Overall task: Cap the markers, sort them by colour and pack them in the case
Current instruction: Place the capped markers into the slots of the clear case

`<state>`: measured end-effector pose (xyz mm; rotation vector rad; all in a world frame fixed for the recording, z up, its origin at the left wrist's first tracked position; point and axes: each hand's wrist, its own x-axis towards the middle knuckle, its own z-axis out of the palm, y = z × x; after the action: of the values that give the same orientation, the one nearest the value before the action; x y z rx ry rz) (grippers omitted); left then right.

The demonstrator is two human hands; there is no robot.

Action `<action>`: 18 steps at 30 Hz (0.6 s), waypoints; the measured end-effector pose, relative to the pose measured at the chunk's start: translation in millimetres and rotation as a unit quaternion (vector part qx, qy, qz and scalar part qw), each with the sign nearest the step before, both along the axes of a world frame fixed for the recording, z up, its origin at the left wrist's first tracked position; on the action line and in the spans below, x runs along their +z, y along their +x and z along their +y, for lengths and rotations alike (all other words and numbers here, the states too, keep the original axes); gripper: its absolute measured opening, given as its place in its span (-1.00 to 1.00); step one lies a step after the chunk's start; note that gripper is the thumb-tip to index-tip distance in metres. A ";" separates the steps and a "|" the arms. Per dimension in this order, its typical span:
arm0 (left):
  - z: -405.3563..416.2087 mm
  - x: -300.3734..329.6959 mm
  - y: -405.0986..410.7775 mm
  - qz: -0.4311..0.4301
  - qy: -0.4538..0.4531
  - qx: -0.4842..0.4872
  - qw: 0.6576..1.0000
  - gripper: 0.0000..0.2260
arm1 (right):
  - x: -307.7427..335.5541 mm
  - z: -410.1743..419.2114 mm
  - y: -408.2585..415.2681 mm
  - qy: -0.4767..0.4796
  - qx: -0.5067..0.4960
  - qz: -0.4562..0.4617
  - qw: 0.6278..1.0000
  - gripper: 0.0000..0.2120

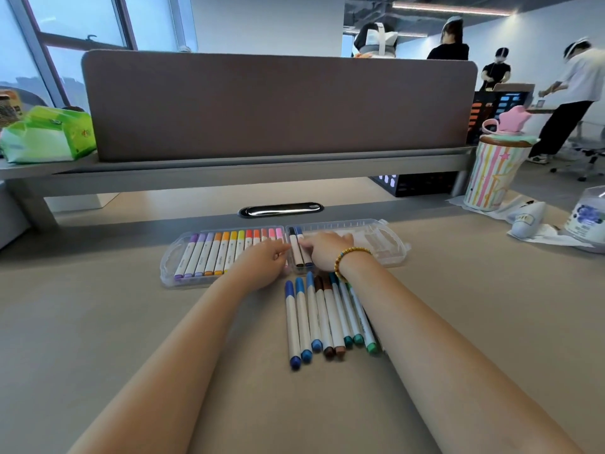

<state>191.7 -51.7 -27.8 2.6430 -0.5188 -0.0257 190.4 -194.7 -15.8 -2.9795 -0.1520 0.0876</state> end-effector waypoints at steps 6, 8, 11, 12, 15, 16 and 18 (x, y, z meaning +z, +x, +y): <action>0.5 -2.5 -5.5 -0.067 0.038 0.026 0.997 -0.74 | -5.2 -2.5 -16.0 0.134 -0.036 -0.034 0.990 -0.63; 5.0 0.9 -4.8 -0.088 0.055 0.041 0.994 -0.76 | -8.0 -5.2 -15.4 0.159 -0.029 -0.039 0.986 -0.75; 0.3 1.6 -9.0 -0.083 0.056 0.022 0.995 -0.70 | -7.1 -5.1 -18.4 0.154 -0.022 -0.028 0.987 -0.80; -3.7 0.4 -10.6 -0.072 0.053 0.010 0.996 -0.67 | -8.1 -4.2 -18.4 0.147 -0.022 -0.025 0.989 -0.79; -11.3 -5.4 -5.9 -0.041 0.046 -0.008 0.998 -0.68 | -11.1 -1.5 -11.8 0.122 -0.013 -0.011 0.992 -0.75; -11.7 -6.7 -0.7 -0.041 0.052 -0.013 0.998 -0.70 | -10.3 -0.4 -10.0 0.123 -0.012 -0.005 0.992 -0.76; -10.6 -7.3 9.8 -0.043 0.084 -0.015 0.995 -0.68 | -7.5 0.2 -7.3 0.120 -0.013 -0.002 0.993 -0.73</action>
<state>201.4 -62.2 -35.1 2.8100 -0.6097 0.0375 183.2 -194.5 -23.3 -2.7415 -0.1143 0.0556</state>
